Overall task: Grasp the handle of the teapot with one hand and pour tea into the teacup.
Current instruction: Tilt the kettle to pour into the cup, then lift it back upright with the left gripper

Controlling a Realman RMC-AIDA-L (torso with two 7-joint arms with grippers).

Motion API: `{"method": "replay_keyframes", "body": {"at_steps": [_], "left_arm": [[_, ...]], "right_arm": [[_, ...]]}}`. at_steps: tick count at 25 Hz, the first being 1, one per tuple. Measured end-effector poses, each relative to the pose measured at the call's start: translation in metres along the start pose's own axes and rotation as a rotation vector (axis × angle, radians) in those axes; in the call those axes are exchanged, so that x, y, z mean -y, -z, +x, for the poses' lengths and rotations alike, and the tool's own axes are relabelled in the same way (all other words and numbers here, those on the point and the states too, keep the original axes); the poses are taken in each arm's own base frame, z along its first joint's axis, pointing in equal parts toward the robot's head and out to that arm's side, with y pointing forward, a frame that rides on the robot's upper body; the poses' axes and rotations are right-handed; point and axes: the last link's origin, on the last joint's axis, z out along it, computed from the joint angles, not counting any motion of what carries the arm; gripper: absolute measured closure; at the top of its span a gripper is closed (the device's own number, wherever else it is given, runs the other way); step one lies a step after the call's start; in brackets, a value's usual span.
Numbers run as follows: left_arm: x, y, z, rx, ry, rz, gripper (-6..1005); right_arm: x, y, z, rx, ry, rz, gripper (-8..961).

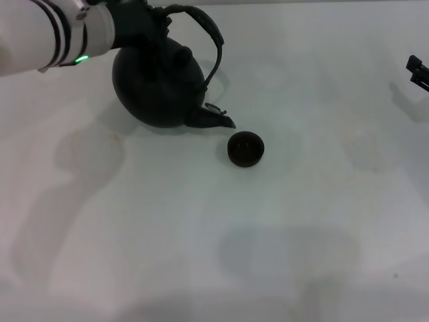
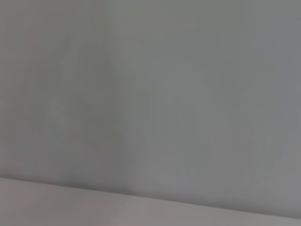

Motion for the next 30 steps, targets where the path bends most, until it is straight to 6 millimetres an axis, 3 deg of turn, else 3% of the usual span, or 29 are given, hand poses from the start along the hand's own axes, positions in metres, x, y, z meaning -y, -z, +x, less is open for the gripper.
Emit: {"method": "replay_keyframes", "body": {"at_steps": [30], "left_arm": [[-0.011, -0.009, 0.024, 0.043, -0.186, -0.014, 894]], "right_arm": [[0.000, 0.001, 0.002, -0.011, 0.002, 0.003, 95]]}}
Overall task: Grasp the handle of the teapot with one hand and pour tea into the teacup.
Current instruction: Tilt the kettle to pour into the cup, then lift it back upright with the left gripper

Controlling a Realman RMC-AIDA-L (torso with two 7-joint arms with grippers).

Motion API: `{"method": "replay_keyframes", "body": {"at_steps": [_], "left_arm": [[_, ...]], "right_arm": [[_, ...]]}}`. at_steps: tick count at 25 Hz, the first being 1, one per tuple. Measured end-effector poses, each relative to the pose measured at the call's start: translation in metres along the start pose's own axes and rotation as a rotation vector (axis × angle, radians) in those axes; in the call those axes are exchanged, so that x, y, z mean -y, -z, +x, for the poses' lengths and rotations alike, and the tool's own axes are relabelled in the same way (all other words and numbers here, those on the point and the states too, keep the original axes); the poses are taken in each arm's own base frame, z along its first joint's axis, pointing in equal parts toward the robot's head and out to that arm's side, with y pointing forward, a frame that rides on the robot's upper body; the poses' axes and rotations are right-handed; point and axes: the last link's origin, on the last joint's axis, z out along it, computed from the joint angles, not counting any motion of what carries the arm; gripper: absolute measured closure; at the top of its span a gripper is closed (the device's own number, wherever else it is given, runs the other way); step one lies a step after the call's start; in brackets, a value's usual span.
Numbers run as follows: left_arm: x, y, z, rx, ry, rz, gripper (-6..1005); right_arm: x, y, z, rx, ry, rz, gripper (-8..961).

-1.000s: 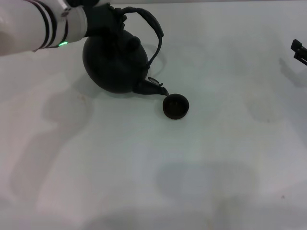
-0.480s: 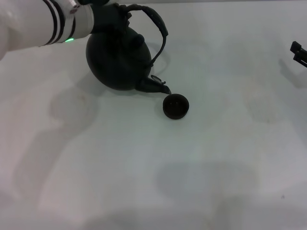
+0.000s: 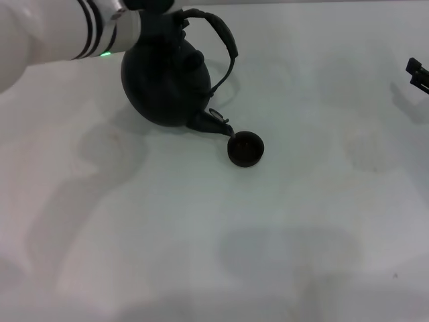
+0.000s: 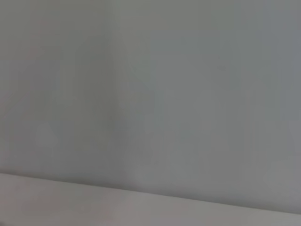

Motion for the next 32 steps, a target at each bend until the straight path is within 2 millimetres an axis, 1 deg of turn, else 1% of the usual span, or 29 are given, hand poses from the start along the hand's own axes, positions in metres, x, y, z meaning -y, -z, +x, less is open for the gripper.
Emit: {"method": "replay_keyframes", "body": {"at_steps": [8, 13, 21, 32], "left_arm": [[0.002, -0.001, 0.009, -0.001, -0.017, 0.002, 894], [0.002, -0.002, 0.011, -0.003, -0.020, 0.002, 893], [-0.005, -0.003, 0.016, 0.008, -0.081, -0.010, 893], [-0.005, -0.001, 0.020, 0.004, -0.120, 0.011, 893]], "right_arm": [[0.001, 0.001, 0.001, -0.004, -0.002, 0.008, 95], [0.002, 0.001, 0.002, -0.007, -0.002, 0.011, 95], [0.002, -0.001, 0.001, -0.008, 0.001, 0.012, 95], [0.003, -0.001, 0.001, -0.015, 0.002, 0.019, 95]]}}
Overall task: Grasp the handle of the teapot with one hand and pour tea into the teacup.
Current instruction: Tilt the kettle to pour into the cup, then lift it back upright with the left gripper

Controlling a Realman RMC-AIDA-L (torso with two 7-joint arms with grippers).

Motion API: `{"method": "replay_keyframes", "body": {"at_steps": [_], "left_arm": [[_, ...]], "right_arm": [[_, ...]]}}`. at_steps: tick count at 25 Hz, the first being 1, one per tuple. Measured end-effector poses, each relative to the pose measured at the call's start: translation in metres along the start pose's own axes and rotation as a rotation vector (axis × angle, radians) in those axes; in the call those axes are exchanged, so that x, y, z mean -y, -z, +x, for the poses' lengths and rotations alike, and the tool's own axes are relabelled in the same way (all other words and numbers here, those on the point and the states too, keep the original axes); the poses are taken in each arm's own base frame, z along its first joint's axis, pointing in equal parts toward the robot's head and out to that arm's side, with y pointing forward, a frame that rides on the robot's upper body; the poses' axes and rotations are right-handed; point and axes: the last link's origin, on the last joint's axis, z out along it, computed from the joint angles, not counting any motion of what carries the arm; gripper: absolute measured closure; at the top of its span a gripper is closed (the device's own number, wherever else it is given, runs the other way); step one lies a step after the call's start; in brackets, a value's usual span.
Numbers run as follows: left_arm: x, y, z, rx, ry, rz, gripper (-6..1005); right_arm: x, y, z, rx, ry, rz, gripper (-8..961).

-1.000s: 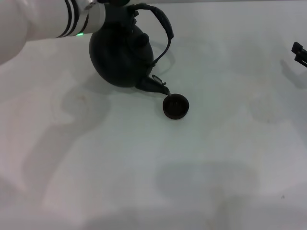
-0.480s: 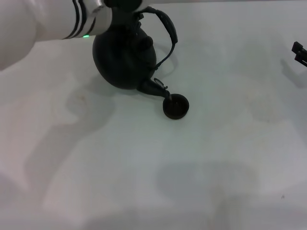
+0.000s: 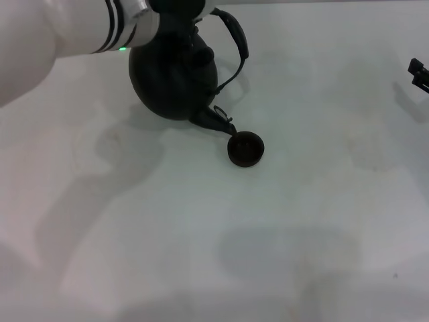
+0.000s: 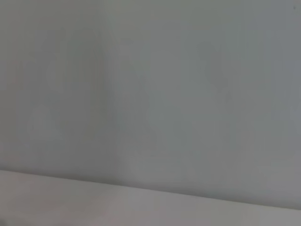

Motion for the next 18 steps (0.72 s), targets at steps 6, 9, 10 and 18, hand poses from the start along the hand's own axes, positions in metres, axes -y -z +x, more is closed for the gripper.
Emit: {"method": "replay_keyframes", "body": {"at_steps": [6, 9, 10, 18], "left_arm": [[-0.0012, -0.0005, 0.0025, -0.003, -0.013, -0.002, 893], [-0.0005, -0.0006, 0.0022, 0.002, -0.025, 0.004, 893], [-0.0004, -0.0006, 0.0019, 0.005, -0.029, 0.006, 893], [0.0015, -0.0009, 0.0061, 0.001, -0.043, 0.009, 894]], "right_arm": [[-0.0005, -0.0005, 0.0002, -0.001, -0.002, -0.001, 95], [-0.0017, -0.0009, 0.0013, -0.004, -0.005, -0.003, 95], [-0.0020, -0.0011, 0.0014, -0.004, -0.004, -0.003, 95], [-0.0019, -0.0022, 0.0013, -0.006, -0.003, 0.000, 95]]}}
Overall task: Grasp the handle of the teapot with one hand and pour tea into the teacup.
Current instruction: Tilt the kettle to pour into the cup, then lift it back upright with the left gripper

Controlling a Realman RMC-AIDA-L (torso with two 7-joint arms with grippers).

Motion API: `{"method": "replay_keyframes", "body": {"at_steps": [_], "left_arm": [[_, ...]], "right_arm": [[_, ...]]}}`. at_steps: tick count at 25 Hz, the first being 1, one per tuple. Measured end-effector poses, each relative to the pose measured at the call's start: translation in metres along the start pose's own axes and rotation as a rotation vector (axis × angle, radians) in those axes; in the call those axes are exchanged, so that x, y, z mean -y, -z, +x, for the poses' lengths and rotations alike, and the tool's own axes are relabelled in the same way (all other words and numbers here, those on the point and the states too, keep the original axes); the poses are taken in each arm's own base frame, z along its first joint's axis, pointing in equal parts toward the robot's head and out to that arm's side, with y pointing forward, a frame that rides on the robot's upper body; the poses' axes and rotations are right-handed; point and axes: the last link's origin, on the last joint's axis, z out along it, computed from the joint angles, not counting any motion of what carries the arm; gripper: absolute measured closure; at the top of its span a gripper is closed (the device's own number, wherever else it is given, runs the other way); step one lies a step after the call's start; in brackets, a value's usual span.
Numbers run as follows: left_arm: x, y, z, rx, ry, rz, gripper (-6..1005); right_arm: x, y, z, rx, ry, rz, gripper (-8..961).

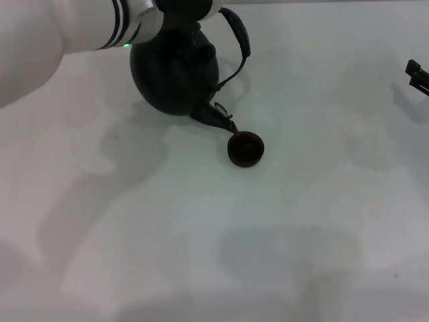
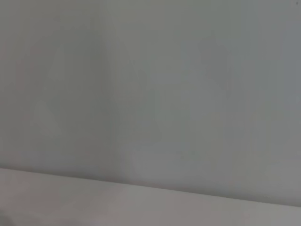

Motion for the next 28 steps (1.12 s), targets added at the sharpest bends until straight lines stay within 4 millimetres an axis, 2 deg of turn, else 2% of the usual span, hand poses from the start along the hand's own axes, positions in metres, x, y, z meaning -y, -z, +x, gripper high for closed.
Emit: {"method": "replay_keyframes", "body": {"at_steps": [12, 28], "left_arm": [[0.0025, -0.0013, 0.0069, -0.007, -0.019, -0.001, 894], [-0.0036, -0.0021, 0.0098, -0.012, -0.033, -0.014, 894]], "right_arm": [[0.0007, 0.0001, 0.0007, -0.004, 0.000, 0.005, 95], [0.0016, -0.0008, -0.0007, 0.001, -0.001, 0.011, 95]]}}
